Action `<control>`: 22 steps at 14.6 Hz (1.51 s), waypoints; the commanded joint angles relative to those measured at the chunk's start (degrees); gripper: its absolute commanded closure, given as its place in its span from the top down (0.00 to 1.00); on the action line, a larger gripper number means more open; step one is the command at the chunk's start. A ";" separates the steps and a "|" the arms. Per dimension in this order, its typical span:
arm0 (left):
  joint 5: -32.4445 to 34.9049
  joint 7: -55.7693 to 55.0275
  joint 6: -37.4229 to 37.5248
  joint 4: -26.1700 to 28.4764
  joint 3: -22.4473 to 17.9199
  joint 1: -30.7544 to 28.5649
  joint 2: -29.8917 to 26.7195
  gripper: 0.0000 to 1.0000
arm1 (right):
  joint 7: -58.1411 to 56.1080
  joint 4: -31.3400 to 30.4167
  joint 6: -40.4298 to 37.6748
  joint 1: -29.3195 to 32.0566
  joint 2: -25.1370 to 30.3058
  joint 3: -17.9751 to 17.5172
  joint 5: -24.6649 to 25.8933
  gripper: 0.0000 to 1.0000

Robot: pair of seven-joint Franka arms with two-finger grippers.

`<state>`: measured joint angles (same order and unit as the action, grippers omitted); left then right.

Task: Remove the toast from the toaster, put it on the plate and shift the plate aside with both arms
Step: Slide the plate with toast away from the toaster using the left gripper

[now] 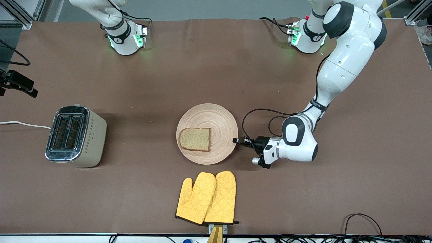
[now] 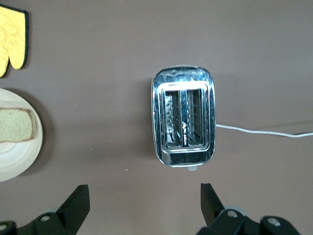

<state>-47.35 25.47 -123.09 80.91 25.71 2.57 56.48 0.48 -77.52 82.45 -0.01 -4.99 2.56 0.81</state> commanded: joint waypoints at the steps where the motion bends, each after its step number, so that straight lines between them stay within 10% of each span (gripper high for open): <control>1: -0.11 0.72 5.73 0.56 1.01 -4.66 -4.88 0.02 | 0.31 2.35 -3.34 0.62 0.69 -0.72 0.87 1.00; 14: 10.77 7.82 20.78 -3.40 1.71 -35.51 -6.92 0.01 | 0.31 4.65 -4.49 -1.14 0.51 -0.80 1.22 1.00; 22: 13.77 16.36 20.69 -2.51 -1.81 -37.46 -1.46 0.01 | -0.22 4.65 -4.32 -0.78 0.42 -0.63 1.30 1.00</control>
<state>-33.78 41.80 -103.69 79.05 24.04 -34.45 56.09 0.46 -72.98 78.56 -0.98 -4.89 2.09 1.06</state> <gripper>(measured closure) 0.899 0.000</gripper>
